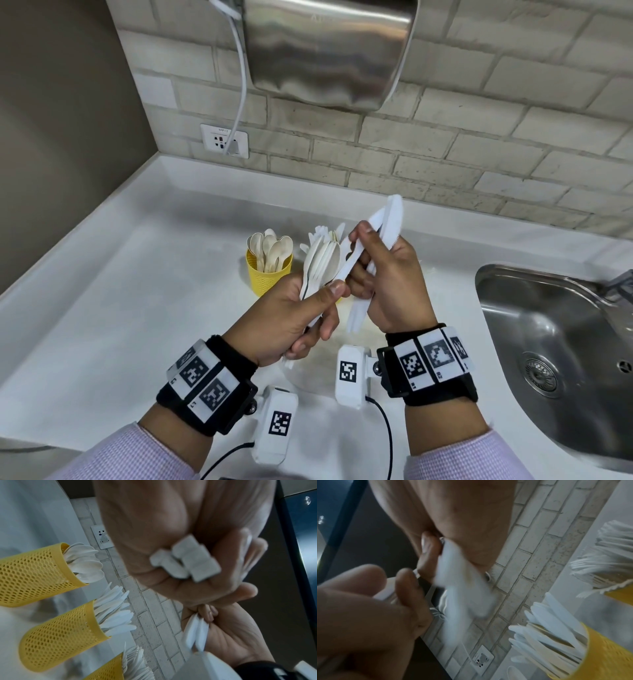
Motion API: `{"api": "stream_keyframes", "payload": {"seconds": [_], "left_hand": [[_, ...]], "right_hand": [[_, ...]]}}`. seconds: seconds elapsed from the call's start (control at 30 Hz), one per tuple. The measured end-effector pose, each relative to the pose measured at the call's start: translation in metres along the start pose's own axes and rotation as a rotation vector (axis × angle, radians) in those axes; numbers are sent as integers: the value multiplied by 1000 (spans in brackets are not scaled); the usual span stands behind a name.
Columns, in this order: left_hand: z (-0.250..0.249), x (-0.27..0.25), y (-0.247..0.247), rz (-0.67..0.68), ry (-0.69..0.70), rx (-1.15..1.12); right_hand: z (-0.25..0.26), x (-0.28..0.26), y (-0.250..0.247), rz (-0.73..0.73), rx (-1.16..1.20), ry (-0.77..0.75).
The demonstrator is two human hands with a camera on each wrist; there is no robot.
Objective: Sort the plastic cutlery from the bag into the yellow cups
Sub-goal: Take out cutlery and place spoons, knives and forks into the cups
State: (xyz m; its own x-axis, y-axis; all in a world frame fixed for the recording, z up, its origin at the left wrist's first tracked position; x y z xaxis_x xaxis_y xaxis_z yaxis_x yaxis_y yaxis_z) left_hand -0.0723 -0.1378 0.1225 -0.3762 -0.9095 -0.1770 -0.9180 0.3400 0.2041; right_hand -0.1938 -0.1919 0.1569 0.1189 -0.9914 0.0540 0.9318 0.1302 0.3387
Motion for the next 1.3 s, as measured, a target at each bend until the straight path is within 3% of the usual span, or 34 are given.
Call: {"api": "stream_keyframes", "payload": {"seconds": [0.27,0.37,0.43,0.53,0.7,0.8,0.97,1.17,1.3], "left_hand": [[3,-2,0,13,-8,-26],[2,-2,-1,1,-13,-47],[3,-2,-2,-5,-10,-66],[3,-1,-1,13,-11,-108],[3,-2,4,90,-10,-236],[3,-4,2,93,-13,-287],[-1,-12,-2,50,21,-251],[-5,-25,-11,-108,89,-62],[1,-34,-26,-226,100,-31]], "right_hand": [[3,10,-39,-398,449,-48],[15,-1,-58,-651,483,-252],[31,-9,-60,-689,385,-398],[43,-10,-45,-538,175,-451],[25,-13,3,-26,-266,-210],[14,-21,19,166,-447,-138],[14,-25,22,166,-596,-172],[12,-29,21,40,-613,-207],[6,-33,27,51,-617,-220]]}}
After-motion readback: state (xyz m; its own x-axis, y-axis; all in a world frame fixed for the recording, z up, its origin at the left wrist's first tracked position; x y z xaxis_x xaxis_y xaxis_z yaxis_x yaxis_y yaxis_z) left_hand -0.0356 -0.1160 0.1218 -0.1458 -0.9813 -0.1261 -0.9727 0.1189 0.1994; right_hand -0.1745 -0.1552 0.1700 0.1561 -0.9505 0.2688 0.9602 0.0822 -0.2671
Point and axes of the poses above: each hand's wrist, its own x-axis towards the middle knuckle, its own y-axis out of the palm, z = x × y, the point moved 7 cm from there along x, towards the middle knuckle, and after that the axes turned 3 degrees about -y, right-handed, at the moved point
